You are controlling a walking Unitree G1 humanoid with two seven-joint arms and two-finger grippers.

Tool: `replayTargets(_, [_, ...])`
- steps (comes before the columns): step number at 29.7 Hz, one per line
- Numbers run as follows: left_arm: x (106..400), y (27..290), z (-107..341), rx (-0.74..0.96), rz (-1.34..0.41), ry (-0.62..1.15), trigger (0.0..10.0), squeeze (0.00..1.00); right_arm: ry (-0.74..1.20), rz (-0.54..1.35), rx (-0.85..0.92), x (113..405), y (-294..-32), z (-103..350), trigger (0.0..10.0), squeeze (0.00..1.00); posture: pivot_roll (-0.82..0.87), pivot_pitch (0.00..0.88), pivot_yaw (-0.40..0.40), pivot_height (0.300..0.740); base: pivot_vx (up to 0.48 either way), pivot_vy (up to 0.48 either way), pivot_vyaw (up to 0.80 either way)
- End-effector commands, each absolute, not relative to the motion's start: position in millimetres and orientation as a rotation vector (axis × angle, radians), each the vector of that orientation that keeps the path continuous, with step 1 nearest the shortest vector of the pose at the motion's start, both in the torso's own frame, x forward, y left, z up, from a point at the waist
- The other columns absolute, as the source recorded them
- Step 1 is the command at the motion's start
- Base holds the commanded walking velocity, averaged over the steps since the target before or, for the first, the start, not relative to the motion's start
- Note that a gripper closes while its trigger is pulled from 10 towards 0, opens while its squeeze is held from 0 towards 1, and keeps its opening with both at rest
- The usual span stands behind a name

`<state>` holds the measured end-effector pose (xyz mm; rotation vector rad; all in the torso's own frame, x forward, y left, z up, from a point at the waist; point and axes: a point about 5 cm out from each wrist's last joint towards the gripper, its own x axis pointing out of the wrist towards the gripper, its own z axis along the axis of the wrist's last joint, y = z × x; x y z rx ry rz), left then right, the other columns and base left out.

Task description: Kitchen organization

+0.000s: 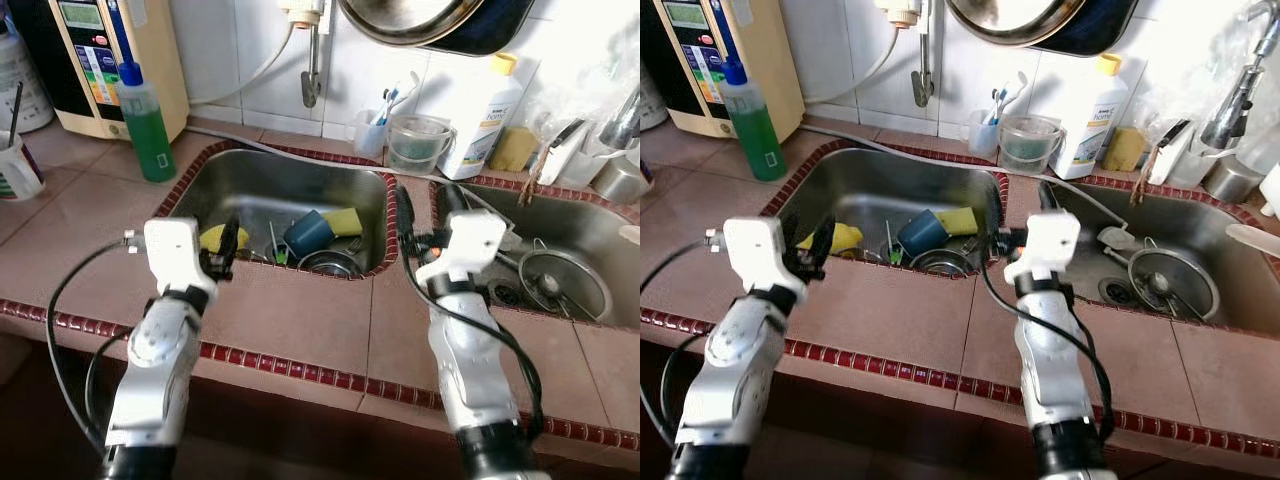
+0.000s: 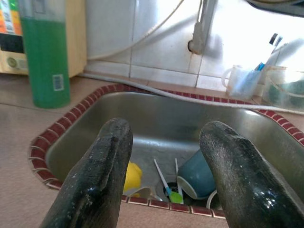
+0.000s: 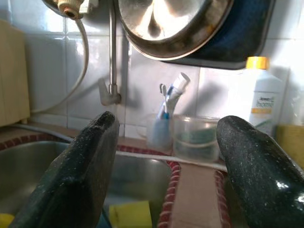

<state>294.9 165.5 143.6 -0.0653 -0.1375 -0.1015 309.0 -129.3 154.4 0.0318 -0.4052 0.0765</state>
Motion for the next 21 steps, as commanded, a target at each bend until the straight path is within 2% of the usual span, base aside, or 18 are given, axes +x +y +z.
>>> replayTargets(1, [287,161,146,-0.045,-0.119,-0.176,10.0,0.00,-0.432,0.062,0.030,301,-128,157,10.0,0.00,-0.15,0.000,-0.007,0.732,0.000,0.000,0.00])
replayTargets(8, [262,161,132,-0.055,-0.147,-0.166,10.0,0.00,-0.413,0.055,-0.055,275,-130,140,10.0,0.00,-0.16,0.000,-0.020,0.732,0.000,0.000,0.00])
replayTargets(15, [257,162,126,-0.102,-0.161,-0.160,10.0,0.00,-0.370,0.059,-0.080,263,-131,128,10.0,0.00,-0.16,0.000,-0.031,0.732,0.000,0.000,0.00])
replayTargets(21, [253,155,121,-0.073,-0.205,-0.134,10.0,0.00,-0.356,0.046,-0.081,262,-132,128,10.0,0.00,-0.16,0.000,-0.039,0.732,0.000,0.000,0.00])
